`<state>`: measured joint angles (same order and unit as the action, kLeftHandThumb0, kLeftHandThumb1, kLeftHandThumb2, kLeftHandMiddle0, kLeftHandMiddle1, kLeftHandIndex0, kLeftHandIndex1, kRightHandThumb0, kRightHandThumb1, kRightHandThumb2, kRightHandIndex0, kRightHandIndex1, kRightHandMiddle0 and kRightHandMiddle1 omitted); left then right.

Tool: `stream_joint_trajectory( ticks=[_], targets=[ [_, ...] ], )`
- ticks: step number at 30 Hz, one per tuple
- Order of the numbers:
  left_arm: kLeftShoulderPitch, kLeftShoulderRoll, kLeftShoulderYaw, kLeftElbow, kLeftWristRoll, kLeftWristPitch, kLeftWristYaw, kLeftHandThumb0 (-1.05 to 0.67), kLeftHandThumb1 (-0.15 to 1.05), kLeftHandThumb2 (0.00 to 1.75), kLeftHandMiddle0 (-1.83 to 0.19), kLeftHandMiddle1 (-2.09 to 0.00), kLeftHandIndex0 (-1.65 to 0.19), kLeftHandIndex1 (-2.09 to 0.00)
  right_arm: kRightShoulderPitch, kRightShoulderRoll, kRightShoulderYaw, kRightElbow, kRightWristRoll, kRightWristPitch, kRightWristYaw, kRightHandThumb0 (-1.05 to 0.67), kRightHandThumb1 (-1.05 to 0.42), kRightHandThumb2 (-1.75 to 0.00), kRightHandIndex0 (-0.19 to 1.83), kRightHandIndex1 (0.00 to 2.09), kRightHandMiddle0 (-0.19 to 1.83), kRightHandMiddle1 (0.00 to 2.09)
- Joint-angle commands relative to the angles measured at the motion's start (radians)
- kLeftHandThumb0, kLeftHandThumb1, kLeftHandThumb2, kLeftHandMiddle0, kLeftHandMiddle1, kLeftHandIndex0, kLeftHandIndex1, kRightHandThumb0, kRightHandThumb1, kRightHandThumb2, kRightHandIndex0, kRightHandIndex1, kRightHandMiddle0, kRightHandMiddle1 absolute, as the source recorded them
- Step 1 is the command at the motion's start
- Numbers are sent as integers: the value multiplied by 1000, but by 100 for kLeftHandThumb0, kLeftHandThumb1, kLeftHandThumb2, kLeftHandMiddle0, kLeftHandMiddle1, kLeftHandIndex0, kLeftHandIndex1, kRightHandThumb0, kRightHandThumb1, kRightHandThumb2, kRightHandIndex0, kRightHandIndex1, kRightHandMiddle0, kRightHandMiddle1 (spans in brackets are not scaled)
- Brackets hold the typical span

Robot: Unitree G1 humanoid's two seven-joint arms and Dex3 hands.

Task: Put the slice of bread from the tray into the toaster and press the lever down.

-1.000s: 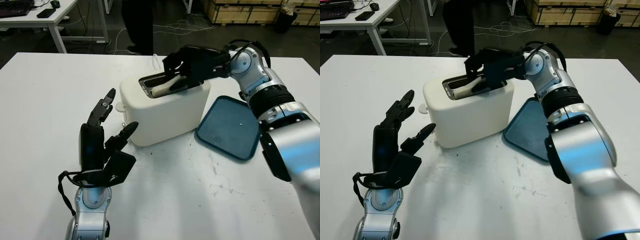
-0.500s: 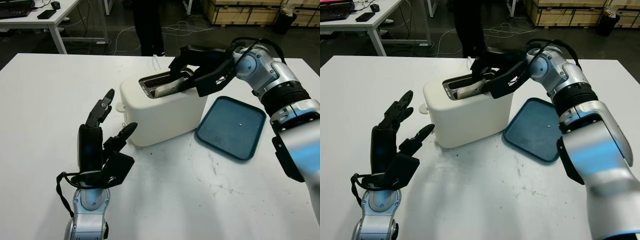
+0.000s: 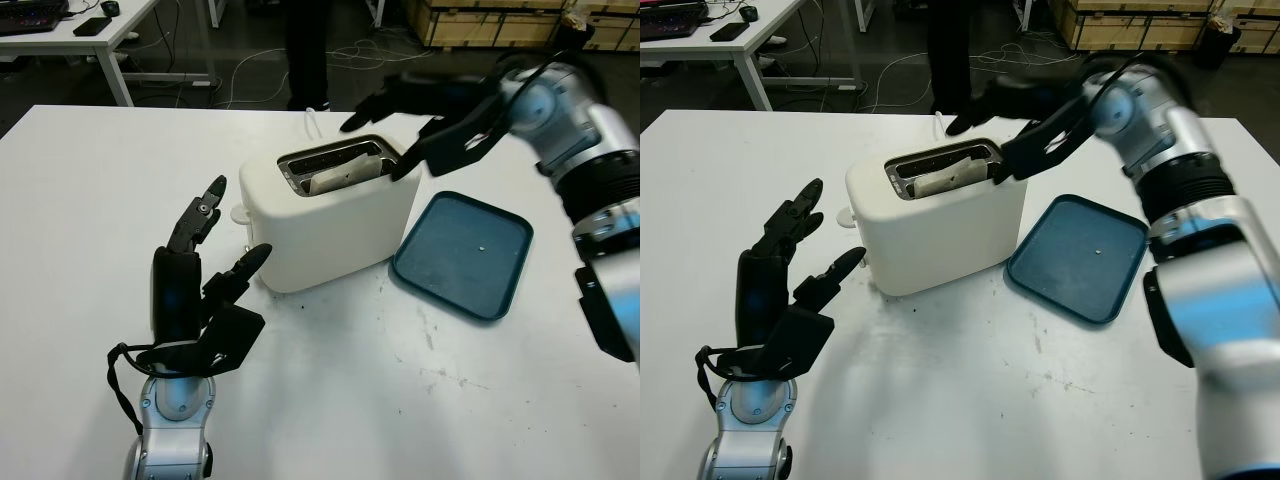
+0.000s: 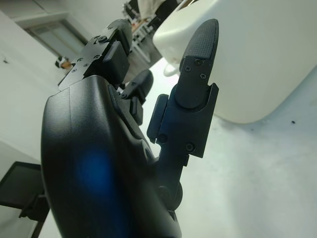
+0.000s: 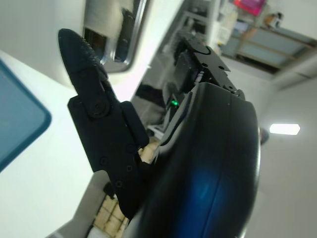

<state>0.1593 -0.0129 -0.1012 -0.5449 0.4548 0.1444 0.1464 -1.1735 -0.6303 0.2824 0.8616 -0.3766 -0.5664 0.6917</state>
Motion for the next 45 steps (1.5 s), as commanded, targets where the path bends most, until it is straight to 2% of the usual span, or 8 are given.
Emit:
stream_joint_trajectory(
  ticks=[1,4,7,10,19,29,38,45],
  targets=[
    [-7,23,27,-19,1,10,-13,-50,91,1,-27,-58,-45,-1,127,-33,-71,-81,71,12,-37,-77,-71,-1,5,30,22,2],
    [-30,64,64,-12,34,6,-13,-49,90,0,-30,-57,-47,-2,322,-7,-196,-203,134,-24,-226,-69,-75,-1,22,29,35,4],
    [-77,146,119,11,107,6,-9,-51,88,0,-42,-51,-55,-4,531,92,-325,-256,218,-146,-446,-34,-79,-1,75,26,73,10],
    [-118,231,173,41,127,-37,-9,-47,84,0,-52,-47,-62,-7,673,157,-378,-292,229,-217,-578,-14,-82,-1,101,25,93,11],
    [-230,436,244,142,115,-154,-53,-44,71,0,-78,-38,-84,-10,976,310,-336,-420,341,-67,-534,-16,-91,-2,109,23,93,5],
    [-355,645,247,291,76,-382,-144,-36,58,0,-126,-19,-121,-7,1036,347,-372,-517,462,59,-462,-20,-92,-9,99,21,87,1],
    [-432,695,193,415,136,-553,-124,-45,55,0,-144,-16,-134,-5,1018,368,-402,-538,480,100,-477,-20,-92,-4,92,22,88,1],
    [-456,691,146,493,188,-595,-114,-40,56,1,-147,-18,-134,-3,1010,363,-430,-570,506,118,-460,-16,-92,-7,93,22,88,1]
  ],
)
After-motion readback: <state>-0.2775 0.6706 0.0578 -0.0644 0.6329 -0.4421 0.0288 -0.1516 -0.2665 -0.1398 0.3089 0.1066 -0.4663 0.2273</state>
